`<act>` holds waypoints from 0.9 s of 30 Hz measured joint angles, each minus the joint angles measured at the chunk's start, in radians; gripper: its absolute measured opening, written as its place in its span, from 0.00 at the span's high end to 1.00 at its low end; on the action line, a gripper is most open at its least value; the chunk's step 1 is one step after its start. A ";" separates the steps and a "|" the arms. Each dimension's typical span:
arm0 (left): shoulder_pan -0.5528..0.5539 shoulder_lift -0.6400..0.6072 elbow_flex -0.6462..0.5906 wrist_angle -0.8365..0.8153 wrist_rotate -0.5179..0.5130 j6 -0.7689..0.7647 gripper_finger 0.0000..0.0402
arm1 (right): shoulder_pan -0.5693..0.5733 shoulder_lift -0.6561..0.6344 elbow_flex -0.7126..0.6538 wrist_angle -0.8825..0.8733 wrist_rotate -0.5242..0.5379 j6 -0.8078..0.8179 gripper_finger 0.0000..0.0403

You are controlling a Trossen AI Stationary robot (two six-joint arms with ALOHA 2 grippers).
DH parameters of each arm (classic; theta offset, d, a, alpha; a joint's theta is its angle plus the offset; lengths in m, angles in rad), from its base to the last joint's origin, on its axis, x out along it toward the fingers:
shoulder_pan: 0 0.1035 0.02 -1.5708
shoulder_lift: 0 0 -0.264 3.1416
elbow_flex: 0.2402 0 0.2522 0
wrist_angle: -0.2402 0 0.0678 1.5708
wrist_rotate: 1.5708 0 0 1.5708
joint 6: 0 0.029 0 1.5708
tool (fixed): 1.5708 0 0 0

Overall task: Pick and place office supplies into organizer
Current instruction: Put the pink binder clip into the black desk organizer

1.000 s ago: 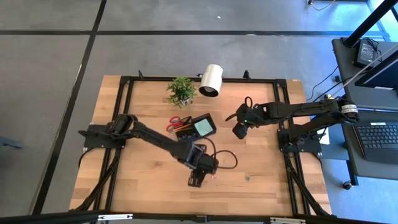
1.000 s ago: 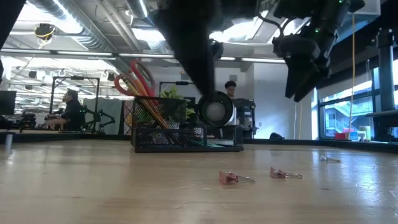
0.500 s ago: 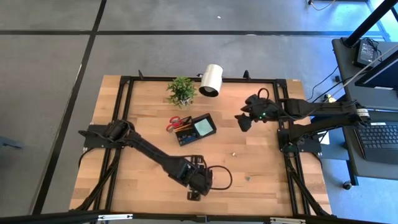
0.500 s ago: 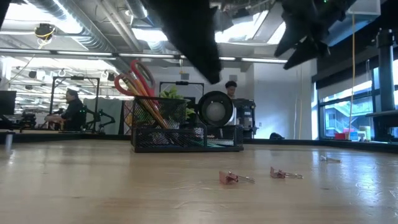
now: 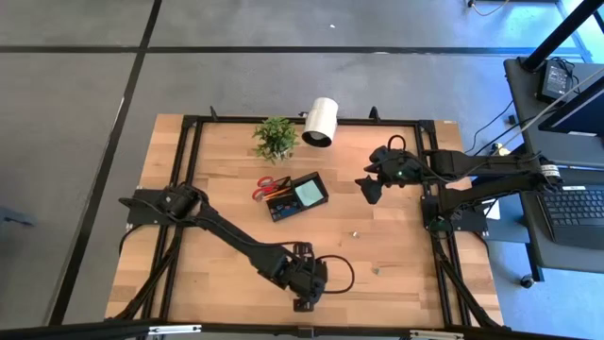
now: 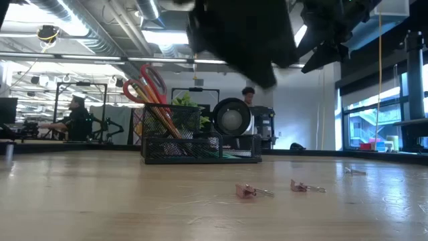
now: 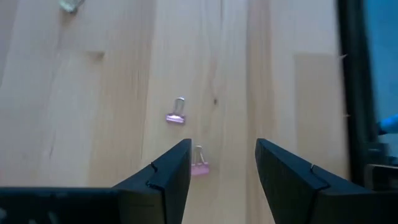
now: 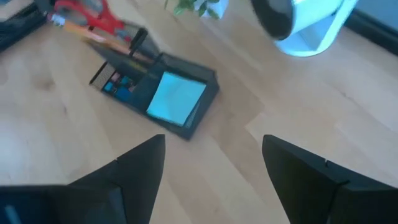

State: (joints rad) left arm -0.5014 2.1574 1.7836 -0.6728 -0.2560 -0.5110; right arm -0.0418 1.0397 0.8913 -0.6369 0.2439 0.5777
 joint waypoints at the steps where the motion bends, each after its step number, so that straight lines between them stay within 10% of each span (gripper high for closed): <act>1: 0.000 0.011 0.000 0.002 0.000 0.000 0.57 | 0.000 0.000 0.000 -0.005 -0.009 -0.006 0.32; 27: 0.020 0.115 -0.001 -0.053 0.061 -0.103 0.57 | 0.000 0.000 0.000 -0.047 -0.012 -0.090 0.32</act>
State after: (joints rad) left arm -0.4812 2.2725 1.7828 -0.7254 -0.1952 -0.6142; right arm -0.0418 1.0401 0.8913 -0.6834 0.2323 0.4879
